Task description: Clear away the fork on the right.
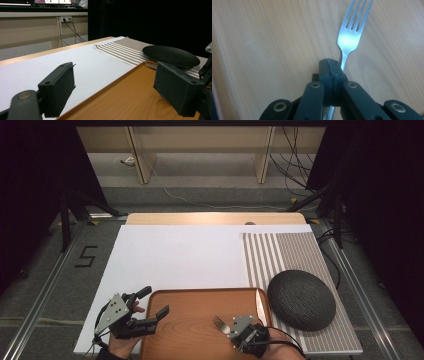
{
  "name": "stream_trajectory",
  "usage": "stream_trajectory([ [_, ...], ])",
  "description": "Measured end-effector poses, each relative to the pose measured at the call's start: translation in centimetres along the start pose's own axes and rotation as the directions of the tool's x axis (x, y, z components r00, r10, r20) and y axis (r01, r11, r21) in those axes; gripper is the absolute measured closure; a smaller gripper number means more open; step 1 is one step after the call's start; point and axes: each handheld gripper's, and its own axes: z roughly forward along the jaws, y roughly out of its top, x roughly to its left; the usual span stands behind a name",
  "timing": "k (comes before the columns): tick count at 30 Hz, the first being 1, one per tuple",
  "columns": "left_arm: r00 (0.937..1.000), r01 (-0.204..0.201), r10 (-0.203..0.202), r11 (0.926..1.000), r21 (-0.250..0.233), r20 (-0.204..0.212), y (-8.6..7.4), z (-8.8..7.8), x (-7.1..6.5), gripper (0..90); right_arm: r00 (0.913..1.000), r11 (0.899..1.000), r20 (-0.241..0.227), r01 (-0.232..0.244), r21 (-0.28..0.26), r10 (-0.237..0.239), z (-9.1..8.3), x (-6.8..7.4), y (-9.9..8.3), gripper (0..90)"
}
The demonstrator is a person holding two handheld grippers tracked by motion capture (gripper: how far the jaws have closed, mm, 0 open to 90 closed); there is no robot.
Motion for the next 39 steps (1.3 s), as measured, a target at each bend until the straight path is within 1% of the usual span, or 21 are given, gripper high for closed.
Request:
stream_trajectory([
  [4,1.0000,0.001,-0.001,1.0000,0.000,-0.001,0.0,0.0,0.0,16.2,0.9997,1.000,0.015,-0.018,-0.003,0.018,-0.1,-0.3,-0.2,90.0],
  [6,1.0000,0.000,0.000,1.0000,0.000,-0.001,0.0,0.0,0.0,16.3,0.9995,1.000,0.026,-0.015,-0.008,0.016,-0.1,-0.5,-0.3,90.0],
  [7,1.0000,0.000,0.000,1.0000,0.001,-0.001,0.0,0.0,0.0,16.3,0.9991,1.000,0.033,-0.027,-0.008,0.027,-0.1,-0.7,-0.5,90.0],
  [12,1.0000,0.000,0.000,1.0000,0.000,-0.001,0.0,0.0,0.0,16.3,0.9979,0.999,0.053,-0.036,-0.006,0.036,-0.2,-1.2,-0.8,90.0],
  [15,1.0000,0.000,0.000,1.0000,0.000,0.000,0.0,0.0,0.0,16.3,0.9962,0.998,0.062,-0.060,-0.003,0.060,-0.3,-1.3,-0.9,90.0],
  [21,1.0000,0.001,-0.001,1.0000,0.000,-0.001,0.0,0.0,0.0,16.3,0.9955,0.998,0.074,-0.059,0.004,0.059,-0.5,-1.8,-1.2,90.0],
  [24,1.0000,0.000,0.000,1.0000,0.000,-0.001,0.0,0.0,0.0,16.3,0.9946,0.998,0.077,-0.070,0.007,0.069,-0.5,-1.8,-1.3,90.0],
  [25,1.0000,0.001,-0.001,1.0000,-0.001,-0.001,0.0,0.0,0.0,16.3,0.9954,0.998,0.077,-0.058,0.013,0.056,-0.6,-2.0,-1.4,90.0],
  [26,1.0000,0.001,-0.001,1.0000,-0.001,-0.001,0.0,0.0,0.0,16.3,0.9942,0.997,0.078,-0.074,0.010,0.073,-0.6,-1.9,-1.4,90.0],
  [27,1.0000,0.001,-0.001,1.0000,-0.001,-0.001,0.0,0.0,0.0,16.3,0.9951,0.998,0.079,-0.060,0.009,0.059,-0.6,-2.1,-1.5,90.0],
  [30,1.0000,0.001,-0.001,1.0000,0.000,-0.001,0.0,0.0,0.0,16.3,0.9937,0.997,0.087,-0.072,0.012,0.070,-0.7,-2.2,-1.7,90.0],
  [31,1.0000,0.001,-0.001,1.0000,0.000,-0.001,0.0,0.0,0.0,16.3,0.9928,0.996,0.087,-0.084,0.013,0.083,-0.8,-2.1,-1.7,90.0],
  [32,1.0000,0.002,-0.002,1.0000,-0.001,-0.001,0.0,0.0,0.0,16.3,0.9935,0.997,0.083,-0.079,0.015,0.077,-0.8,-2.2,-1.8,90.0],
  [33,1.0000,0.001,-0.001,1.0000,-0.001,-0.001,0.0,0.0,0.0,16.3,0.9925,0.996,0.089,-0.086,0.014,0.084,-0.8,-2.2,-1.8,90.0],
  [34,1.0000,0.001,-0.001,1.0000,-0.001,-0.001,0.0,0.0,0.0,16.3,0.9924,0.997,0.094,-0.081,0.015,0.079,-0.8,-2.3,-1.9,90.0],
  [35,1.0000,0.001,-0.001,1.0000,-0.001,-0.001,0.0,0.0,0.0,16.3,0.9912,0.995,0.093,-0.096,0.017,0.094,-0.9,-2.2,-1.9,90.0],
  [36,1.0000,0.002,-0.002,1.0000,0.000,-0.001,0.0,0.0,0.0,16.3,0.9920,0.996,0.093,-0.087,0.018,0.085,-0.9,-2.4,-2.1,90.0],
  [39,1.0000,0.002,-0.002,1.0000,-0.001,-0.001,0.0,0.0,0.0,16.3,0.9917,0.996,0.096,-0.087,0.014,0.085,-1.0,-2.5,-2.2,90.0],
])
